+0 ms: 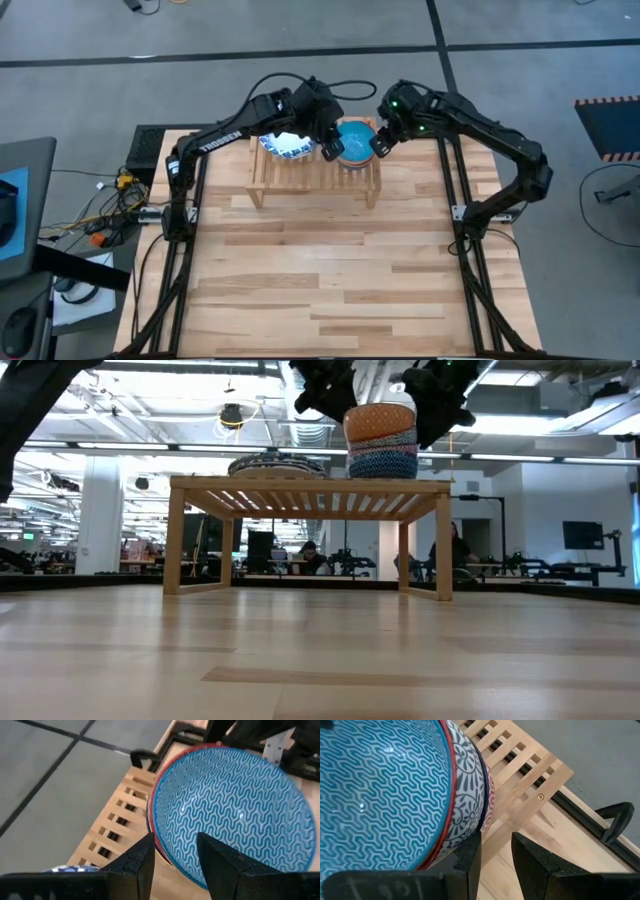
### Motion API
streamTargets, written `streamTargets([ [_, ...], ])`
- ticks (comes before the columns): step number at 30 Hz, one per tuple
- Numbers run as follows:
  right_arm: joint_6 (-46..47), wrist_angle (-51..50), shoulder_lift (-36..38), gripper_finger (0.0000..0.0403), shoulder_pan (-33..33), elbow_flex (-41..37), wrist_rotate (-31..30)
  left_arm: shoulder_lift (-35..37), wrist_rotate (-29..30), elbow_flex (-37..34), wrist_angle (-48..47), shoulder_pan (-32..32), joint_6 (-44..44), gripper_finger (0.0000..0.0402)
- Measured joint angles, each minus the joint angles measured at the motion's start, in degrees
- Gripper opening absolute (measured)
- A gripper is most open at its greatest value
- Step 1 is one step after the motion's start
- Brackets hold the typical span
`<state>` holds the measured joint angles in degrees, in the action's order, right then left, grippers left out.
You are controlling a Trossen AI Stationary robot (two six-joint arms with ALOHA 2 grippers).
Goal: Place and stack bowls onto a shelf
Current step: Stack the blue bowl on top of the red bowl on the shelf, then return to Home Position
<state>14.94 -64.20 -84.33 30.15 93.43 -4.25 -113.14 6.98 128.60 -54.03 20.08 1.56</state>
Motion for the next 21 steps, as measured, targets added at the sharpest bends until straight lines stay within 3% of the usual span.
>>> streamTargets([
  [13,-1.32,4.84,10.63,0.0131,0.02,-0.13,0.16,7.33,1.01,0.00,3.86,0.29,-3.25,0.0132],
  [17,-5.18,20.90,17.86,0.0108,-5.65,-6.84,6.03,11.67,-4.22,-2.85,3.31,-1.18,-3.07,0.0108],
  [21,-4.28,39.00,26.40,0.0045,-12.03,-19.64,11.21,19.67,-5.15,-16.44,11.59,-5.23,-3.34,0.0047],
])
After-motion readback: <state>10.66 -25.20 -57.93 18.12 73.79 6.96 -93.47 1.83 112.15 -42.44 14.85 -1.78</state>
